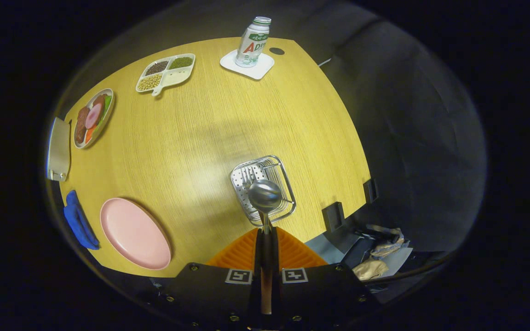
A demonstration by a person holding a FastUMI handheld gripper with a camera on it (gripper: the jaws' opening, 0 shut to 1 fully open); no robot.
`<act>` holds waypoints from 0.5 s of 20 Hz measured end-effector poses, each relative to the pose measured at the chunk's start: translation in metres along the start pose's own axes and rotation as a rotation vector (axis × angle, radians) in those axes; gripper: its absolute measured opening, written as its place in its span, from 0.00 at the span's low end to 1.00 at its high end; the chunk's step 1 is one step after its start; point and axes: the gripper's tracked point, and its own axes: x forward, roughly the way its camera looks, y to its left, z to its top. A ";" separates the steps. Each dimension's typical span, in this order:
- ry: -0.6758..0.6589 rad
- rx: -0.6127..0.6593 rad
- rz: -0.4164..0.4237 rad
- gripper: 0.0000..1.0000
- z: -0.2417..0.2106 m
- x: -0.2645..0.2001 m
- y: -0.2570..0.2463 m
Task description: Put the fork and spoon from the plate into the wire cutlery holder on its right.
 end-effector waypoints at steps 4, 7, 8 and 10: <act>-0.026 0.007 0.008 0.53 0.005 -0.007 0.002; -0.046 0.001 0.016 0.71 0.005 -0.010 0.006; -0.048 -0.005 0.012 0.72 0.004 -0.012 0.006; -0.058 -0.012 0.008 0.71 0.004 -0.015 0.010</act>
